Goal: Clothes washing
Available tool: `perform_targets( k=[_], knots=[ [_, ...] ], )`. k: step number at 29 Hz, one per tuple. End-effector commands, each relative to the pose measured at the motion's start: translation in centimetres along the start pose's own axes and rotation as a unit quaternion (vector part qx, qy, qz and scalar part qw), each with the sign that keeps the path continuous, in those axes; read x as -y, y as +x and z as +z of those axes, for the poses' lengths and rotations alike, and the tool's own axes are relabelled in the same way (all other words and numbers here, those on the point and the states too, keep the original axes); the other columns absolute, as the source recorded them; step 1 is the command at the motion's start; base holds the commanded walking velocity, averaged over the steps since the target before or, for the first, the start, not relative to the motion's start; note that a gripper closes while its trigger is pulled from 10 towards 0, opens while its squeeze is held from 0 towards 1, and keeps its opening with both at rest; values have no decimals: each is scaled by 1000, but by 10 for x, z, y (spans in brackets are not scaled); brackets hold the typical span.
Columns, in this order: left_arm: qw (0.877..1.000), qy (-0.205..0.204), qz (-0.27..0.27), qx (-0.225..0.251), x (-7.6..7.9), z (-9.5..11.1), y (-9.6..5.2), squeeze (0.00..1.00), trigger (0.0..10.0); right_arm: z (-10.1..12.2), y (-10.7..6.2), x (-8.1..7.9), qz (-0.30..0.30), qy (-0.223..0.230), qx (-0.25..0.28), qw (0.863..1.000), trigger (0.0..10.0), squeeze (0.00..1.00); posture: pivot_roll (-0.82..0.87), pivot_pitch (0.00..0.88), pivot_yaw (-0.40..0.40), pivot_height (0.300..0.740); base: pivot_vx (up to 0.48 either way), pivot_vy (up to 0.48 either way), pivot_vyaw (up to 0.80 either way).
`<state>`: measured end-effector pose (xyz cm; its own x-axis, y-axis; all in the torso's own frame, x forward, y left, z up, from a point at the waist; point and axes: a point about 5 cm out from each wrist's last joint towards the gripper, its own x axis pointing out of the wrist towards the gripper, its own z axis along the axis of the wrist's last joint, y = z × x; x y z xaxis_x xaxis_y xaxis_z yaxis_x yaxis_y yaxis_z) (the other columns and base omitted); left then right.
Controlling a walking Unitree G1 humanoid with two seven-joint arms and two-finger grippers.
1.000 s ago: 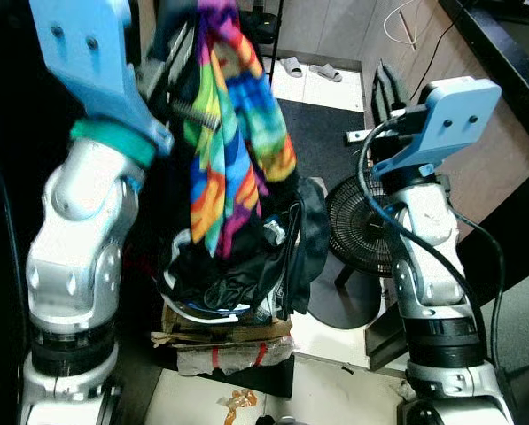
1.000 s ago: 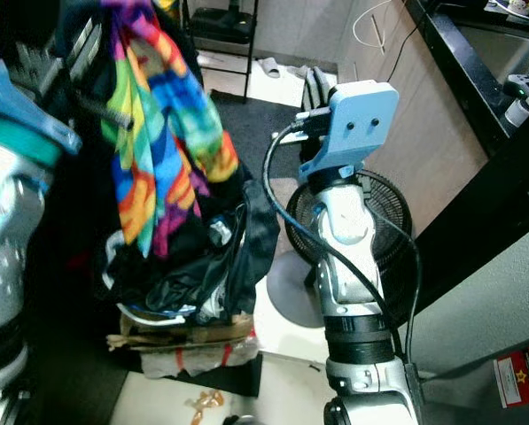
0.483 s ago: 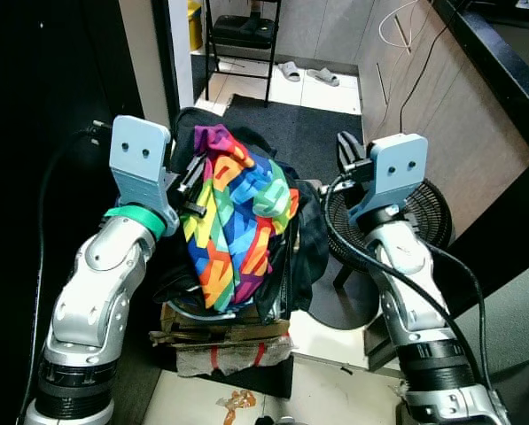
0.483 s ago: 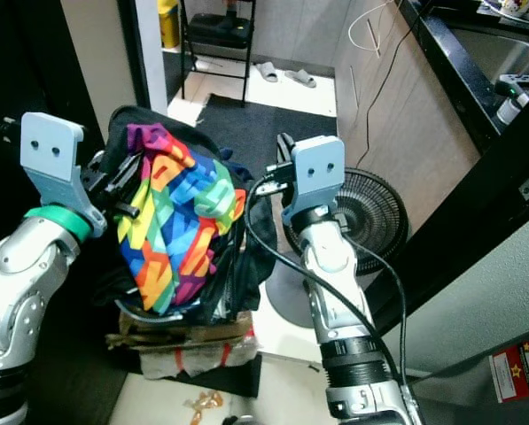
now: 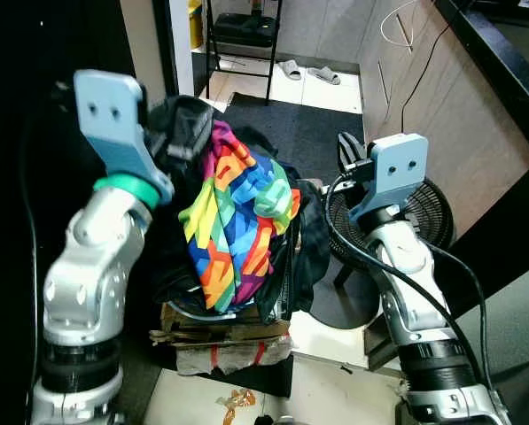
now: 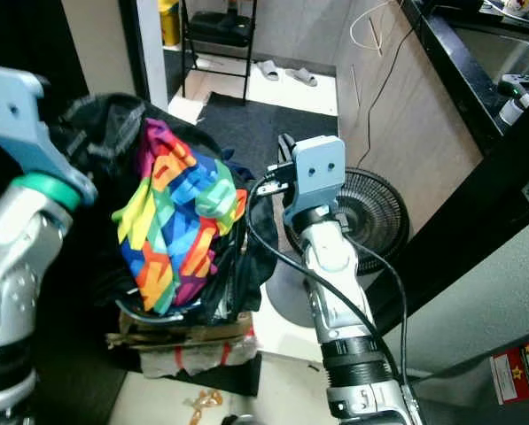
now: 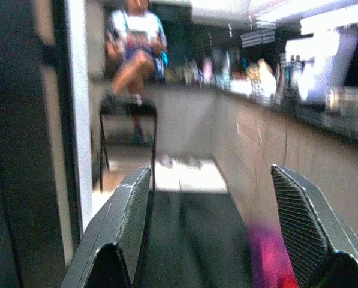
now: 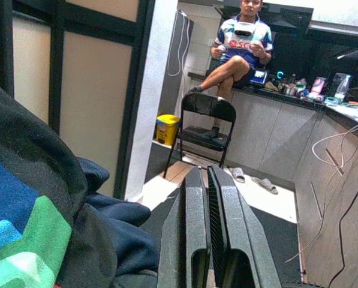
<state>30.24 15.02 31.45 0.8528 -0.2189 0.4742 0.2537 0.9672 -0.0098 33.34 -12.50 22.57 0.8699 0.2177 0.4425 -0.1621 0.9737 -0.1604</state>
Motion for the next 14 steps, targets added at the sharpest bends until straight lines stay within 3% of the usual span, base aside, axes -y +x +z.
perform_targets(
  k=[1, 7, 9, 14],
  knots=[
    [1000, -15, -6, -5, 1, -3, -1, 0, 10000, -5, -3, 1, -4, 1, -13, 1000, 10000, 0, 24, 58, -33, 740, 0, 0, 0],
    [1000, -13, -8, -25, 1, -13, -1, 0, 10000, -5, -3, 1, -5, 1, -13, 1000, 10000, 0, 20, 61, -34, 740, 0, 0, 0],
    [995, -2, -19, -102, 9, -43, -1, 0, 10000, -5, -4, 1, -5, 0, -15, 1000, 10000, 0, 10, 64, -31, 740, 0, 0, 0],
    [991, -9, -7, -135, 10, -54, 4, 0, 10000, -6, -5, 3, -7, -2, -17, 1000, 10000, 0, 14, 65, -33, 740, 0, 0, 0]
  ],
)
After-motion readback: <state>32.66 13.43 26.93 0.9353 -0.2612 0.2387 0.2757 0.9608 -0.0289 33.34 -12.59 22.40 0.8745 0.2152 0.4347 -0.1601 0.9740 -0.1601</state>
